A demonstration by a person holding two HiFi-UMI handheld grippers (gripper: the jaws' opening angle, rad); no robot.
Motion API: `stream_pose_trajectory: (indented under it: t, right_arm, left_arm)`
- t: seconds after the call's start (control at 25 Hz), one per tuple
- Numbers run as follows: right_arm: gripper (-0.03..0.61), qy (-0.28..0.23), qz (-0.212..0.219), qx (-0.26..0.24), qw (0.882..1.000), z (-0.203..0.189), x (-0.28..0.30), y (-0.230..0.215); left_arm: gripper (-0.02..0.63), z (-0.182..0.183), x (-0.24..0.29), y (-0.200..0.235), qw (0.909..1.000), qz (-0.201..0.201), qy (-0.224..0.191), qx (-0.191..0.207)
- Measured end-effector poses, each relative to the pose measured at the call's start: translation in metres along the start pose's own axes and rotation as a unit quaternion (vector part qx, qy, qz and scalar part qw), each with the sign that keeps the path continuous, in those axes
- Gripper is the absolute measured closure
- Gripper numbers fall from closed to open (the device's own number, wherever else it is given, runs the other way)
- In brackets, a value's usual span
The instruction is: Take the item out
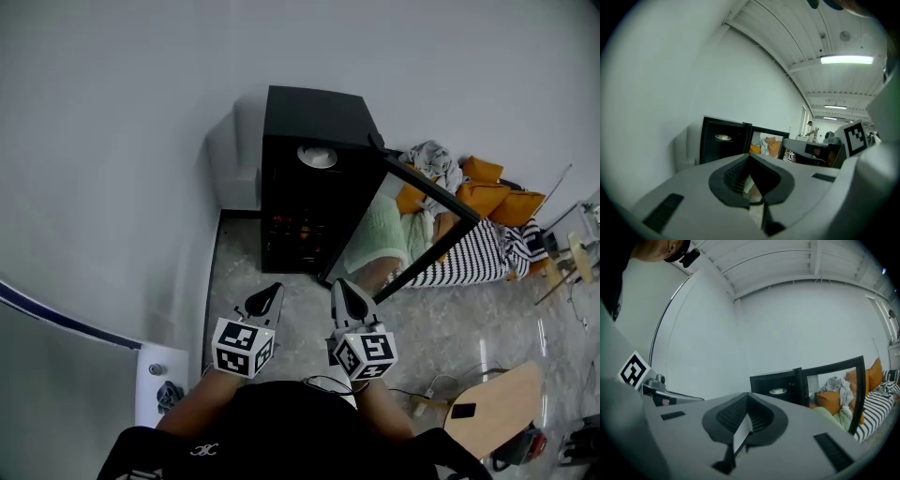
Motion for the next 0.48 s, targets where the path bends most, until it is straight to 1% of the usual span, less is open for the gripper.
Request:
stream_pose_trajectory:
  t: [0.16,0.48]
  right_arm:
    - [0.572,-0.002,-0.006,0.016,1.0,-0.004,0.001,0.004]
    - [0.572,-0.006,-0.021,0.033,0.999,-0.01,0.003,0.016]
  left_arm:
    - [0.614,0.0,-0.004,0.005,1.0,-0.003,-0.002,0.005]
    - [0.614,0.0,-0.011,0.022,0.9998,-0.015,-0.003,0.01]
Point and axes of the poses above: the fingertips, and each gripper's own axes: x forward along the fingers, y to its left, z out of its top, the point moved 4 cm from there along -x, backward along the fingers, and after that the axes turned 13 degrees about x, right-handed, at the moved point
